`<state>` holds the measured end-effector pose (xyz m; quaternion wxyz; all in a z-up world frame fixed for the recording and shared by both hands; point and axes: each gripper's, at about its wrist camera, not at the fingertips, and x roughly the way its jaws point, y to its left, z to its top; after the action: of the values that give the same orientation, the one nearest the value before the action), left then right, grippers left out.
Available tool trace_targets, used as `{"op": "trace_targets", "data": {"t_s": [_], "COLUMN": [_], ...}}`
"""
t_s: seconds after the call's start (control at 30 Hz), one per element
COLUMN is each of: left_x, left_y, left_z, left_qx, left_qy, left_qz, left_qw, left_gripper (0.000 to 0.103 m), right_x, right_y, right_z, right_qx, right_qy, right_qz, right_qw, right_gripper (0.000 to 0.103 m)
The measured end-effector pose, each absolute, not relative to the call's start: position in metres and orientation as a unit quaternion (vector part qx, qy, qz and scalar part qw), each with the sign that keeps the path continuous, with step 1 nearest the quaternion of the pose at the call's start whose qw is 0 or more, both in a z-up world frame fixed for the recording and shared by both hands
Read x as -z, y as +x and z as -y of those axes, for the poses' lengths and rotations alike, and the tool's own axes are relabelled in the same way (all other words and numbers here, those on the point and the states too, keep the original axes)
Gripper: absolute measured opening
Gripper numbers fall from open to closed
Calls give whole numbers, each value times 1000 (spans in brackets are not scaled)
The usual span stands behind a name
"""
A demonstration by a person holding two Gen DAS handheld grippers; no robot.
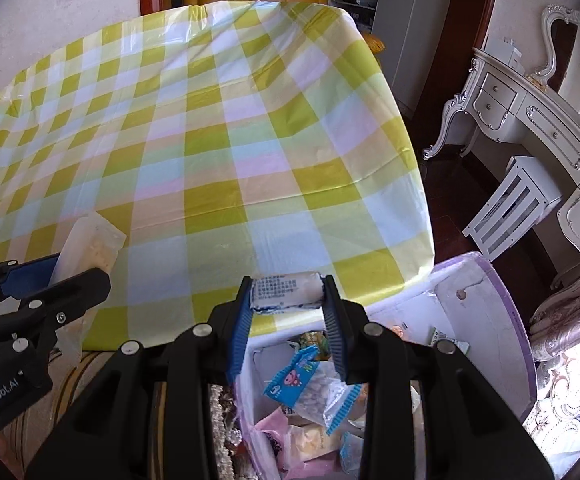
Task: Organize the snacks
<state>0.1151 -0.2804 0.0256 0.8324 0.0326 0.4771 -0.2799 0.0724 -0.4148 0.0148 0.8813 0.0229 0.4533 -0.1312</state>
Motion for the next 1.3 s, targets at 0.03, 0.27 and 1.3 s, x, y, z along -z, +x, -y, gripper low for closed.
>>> {"op": "trace_targets", "data": {"t_s": [0.03, 0.27, 1.3], "left_x": [-25, -17, 4], "left_y": [111, 92, 66], "left_z": [288, 333, 366], "left_qx": [286, 328, 357], "left_qy": [35, 45, 34], "left_qz": [-478, -502, -566], "left_qw": [830, 799, 742], "left_gripper": [34, 34, 67], "right_x": [-14, -7, 6], "right_y": [68, 36, -20], "right_z": [421, 463, 523], "right_qx": [138, 176, 265], "right_qy": [25, 45, 70], "right_qz": [-454, -459, -472], "right_qw": [880, 870, 838], "right_gripper": [34, 34, 70]}}
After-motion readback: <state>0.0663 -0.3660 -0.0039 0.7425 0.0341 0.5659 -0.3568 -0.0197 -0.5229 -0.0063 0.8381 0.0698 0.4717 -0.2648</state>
